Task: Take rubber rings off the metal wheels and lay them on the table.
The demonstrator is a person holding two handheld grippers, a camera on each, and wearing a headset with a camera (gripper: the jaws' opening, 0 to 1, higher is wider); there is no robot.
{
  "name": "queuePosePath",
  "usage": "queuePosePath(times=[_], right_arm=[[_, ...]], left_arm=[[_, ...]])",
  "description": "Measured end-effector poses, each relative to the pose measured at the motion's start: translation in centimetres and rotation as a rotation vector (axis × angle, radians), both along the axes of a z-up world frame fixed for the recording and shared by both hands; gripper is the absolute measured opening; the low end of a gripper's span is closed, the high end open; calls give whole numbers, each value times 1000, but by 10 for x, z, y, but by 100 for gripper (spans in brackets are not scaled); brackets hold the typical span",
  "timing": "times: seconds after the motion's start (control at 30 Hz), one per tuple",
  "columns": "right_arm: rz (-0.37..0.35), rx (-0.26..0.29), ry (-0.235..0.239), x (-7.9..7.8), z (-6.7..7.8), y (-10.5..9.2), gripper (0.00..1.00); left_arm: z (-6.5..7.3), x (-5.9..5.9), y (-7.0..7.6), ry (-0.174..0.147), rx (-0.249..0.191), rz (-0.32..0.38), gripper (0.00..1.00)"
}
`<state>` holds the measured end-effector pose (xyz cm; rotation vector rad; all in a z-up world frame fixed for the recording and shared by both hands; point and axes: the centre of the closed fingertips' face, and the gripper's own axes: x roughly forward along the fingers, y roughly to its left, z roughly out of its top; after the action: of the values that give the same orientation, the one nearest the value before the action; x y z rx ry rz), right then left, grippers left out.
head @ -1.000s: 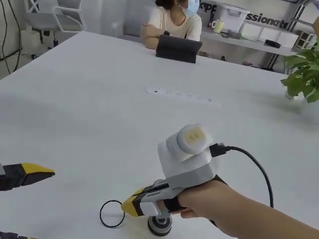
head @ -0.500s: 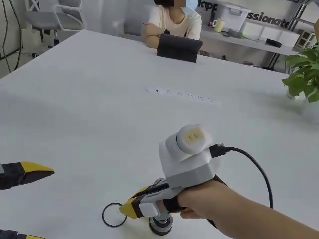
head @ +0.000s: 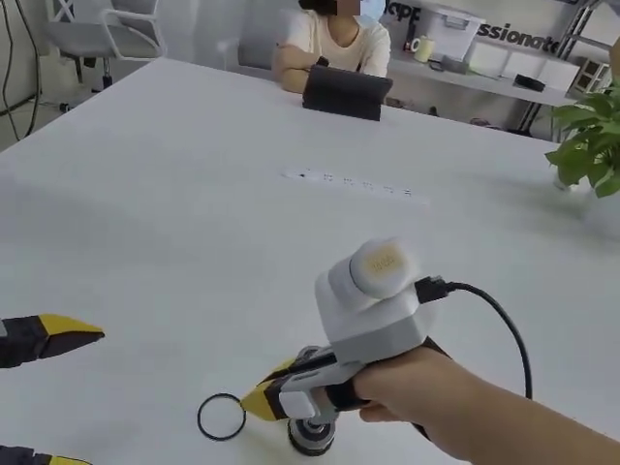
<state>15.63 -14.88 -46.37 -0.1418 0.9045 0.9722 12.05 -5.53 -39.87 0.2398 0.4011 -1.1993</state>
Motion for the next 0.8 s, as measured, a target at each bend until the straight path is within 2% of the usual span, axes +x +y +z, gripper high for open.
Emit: queuePosePath(times=[0.43,0.53,0.8], right_arm=[[-25,33,-64,2,30,-16,11],[-27,28,-85,1,35,-20,12],[-37,63,-122,-5,53,-29,16]], left_arm=[[0,1,-2,-1,-2,-3,71],[1,2,-2,-2,-3,-4,71],[2,2,-4,-2,-2,-10,71]])
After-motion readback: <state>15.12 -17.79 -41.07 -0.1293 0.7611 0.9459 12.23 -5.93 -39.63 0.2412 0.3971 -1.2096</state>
